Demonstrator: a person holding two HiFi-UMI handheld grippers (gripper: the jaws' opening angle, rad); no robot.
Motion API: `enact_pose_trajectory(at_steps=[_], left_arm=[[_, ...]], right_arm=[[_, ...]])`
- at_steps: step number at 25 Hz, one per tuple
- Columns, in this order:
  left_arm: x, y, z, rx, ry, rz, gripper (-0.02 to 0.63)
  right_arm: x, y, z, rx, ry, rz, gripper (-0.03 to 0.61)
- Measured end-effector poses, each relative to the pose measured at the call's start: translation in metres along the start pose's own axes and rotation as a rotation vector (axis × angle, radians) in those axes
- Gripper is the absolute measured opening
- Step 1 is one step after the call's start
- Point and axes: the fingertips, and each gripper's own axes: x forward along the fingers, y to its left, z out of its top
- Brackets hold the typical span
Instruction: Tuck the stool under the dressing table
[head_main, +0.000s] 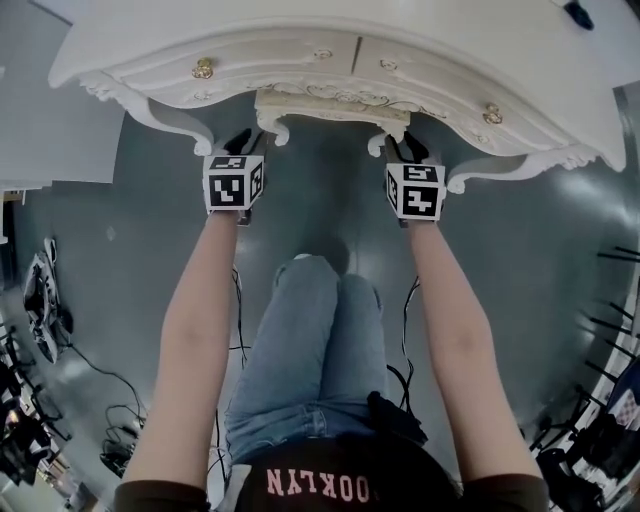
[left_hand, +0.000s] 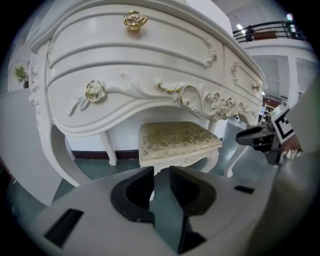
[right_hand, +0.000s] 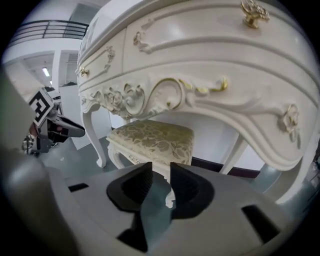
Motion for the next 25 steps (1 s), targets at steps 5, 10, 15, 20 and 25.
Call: enact_pose_trajectory(at_steps=[5,10,15,20,25], left_arm=[[-0.046,-0.016,0.028,0.036,0.016,-0.051,0.011],[-0.088,-0.024,0.059,0.024,0.027,-0.07,0.006],[-0.131,-0.027,0.096,0.002,0.009,-0.08,0.006],[-0.173,-0.029,0.146,-0.022,-0.065,-0.095,0.005],[-0.214,-0.032,0.194,-0.026,-0.128,-0.109,0.005]], right_arm=[[-0.042,0.011,0.026,-0.015,0.051,0.04,0.0],[-0.085,0.014,0.055,0.006,0.074,0.035,-0.002],[-0.129,0.018,0.087,0.026,0.08,0.04,-0.002],[-0.175,0.022,0.129,0.051,0.051,0.055,-0.002],[-0.218,0.023,0.178,0.016,0.003,0.06,-0.002]])
